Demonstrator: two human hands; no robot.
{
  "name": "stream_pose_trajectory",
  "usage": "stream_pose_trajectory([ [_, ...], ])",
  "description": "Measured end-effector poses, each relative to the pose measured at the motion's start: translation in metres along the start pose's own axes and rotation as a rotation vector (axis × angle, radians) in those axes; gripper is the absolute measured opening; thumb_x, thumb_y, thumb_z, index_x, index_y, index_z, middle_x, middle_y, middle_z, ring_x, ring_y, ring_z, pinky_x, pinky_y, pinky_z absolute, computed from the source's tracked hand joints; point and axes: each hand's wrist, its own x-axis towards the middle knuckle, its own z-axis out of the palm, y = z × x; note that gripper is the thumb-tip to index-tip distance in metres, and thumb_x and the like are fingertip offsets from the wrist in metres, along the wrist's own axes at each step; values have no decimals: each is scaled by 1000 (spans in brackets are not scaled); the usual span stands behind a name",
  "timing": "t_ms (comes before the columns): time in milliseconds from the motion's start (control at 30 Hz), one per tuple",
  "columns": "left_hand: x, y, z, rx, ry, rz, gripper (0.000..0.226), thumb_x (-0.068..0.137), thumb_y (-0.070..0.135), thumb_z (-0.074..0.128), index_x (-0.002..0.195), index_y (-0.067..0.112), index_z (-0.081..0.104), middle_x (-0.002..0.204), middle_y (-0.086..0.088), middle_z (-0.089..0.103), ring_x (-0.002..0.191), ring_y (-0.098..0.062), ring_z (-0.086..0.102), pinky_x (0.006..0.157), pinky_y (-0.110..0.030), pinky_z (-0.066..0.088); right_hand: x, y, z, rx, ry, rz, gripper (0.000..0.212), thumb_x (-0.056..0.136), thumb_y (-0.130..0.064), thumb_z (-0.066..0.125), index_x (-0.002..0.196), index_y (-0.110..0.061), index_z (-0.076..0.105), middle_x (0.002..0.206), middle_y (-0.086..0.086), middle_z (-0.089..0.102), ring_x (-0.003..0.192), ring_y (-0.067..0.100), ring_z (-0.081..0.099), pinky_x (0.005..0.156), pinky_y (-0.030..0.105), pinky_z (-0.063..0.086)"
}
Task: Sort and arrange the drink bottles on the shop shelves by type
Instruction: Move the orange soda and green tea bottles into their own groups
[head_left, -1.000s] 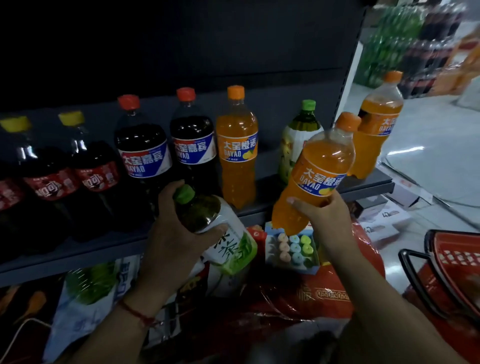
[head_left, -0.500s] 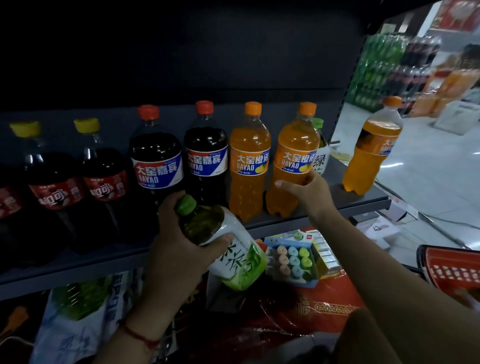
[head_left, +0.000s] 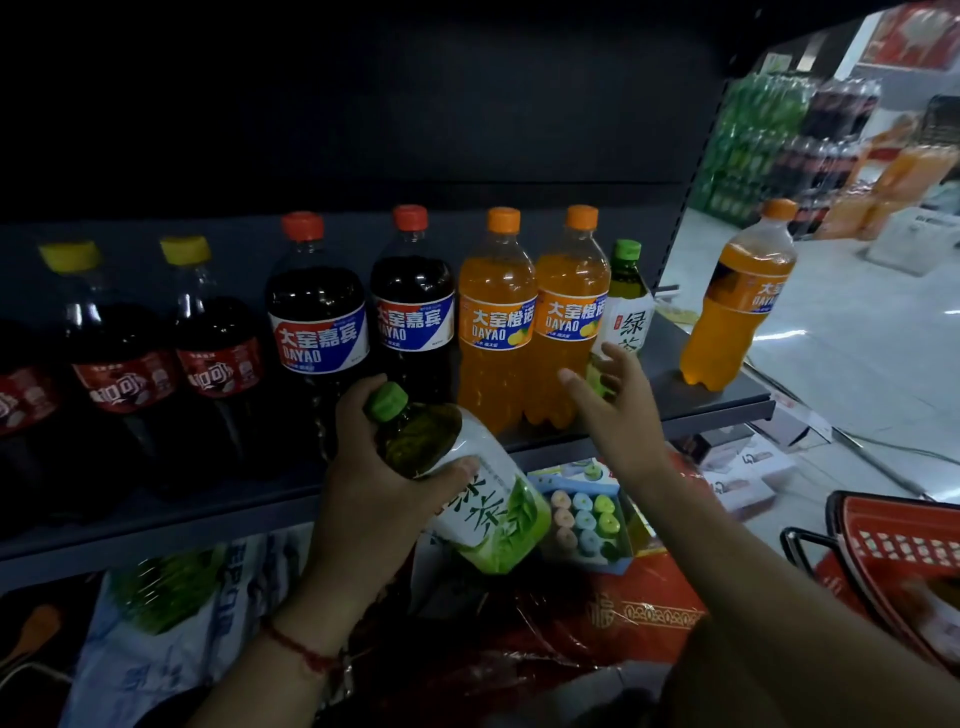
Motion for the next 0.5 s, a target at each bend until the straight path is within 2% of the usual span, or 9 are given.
stream_pose_trajectory([
  [67, -1, 7, -1, -36, -7, -2, 85, 65, 14, 91, 112, 59, 38, 116, 24, 56, 99, 15, 57, 75, -15, 49, -37, -4, -6, -73, -191, 24, 37, 89, -44, 64, 123, -37, 50, 114, -25, 58, 103, -13, 57, 76, 7, 48],
  [133, -3, 14, -3, -78, -11, -4, 88, 62, 13, 94, 114, 57, 39, 116, 22, 58, 97, 14, 60, 73, -15, 51, -71, -6, -9, -113, -500, 135, 43, 84, -61, 61, 124, -49, 48, 118, -28, 59, 109, -7, 58, 87, 16, 49],
  [200, -9, 25, -4, -89, -33, 1, 91, 60, 19, 95, 121, 55, 39, 117, 23, 59, 99, 14, 60, 72, -15, 53, -94, -8, -14, -40, -650, 202, 60, 78, -55, 70, 130, -45, 42, 120, -22, 63, 108, 0, 64, 87, 22, 53],
  [267, -18, 39, -5, -88, -65, 26, 91, 60, 24, 94, 124, 58, 39, 116, 23, 62, 103, 9, 62, 77, -19, 56, -106, -14, -22, 0, -610, 196, 74, 70, -43, 81, 133, -37, 43, 122, -11, 64, 108, 10, 66, 89, 31, 55],
  [367, -30, 67, -2, -97, -102, 74, 95, 58, 31, 95, 128, 59, 37, 115, 28, 64, 105, 3, 65, 79, -23, 58, -114, -29, -34, 39, -536, 164, 69, 68, -32, 88, 128, -32, 54, 121, -4, 66, 105, 16, 69, 88, 37, 57],
  [500, -30, 112, 2, -144, -136, 156, 101, 63, 25, 90, 142, 48, 31, 119, 15, 68, 106, -4, 68, 80, -26, 59, -115, -60, -49, 74, -439, 112, 71, 58, -39, 89, 122, -38, 60, 118, -6, 69, 105, 14, 68, 85, 35, 58],
])
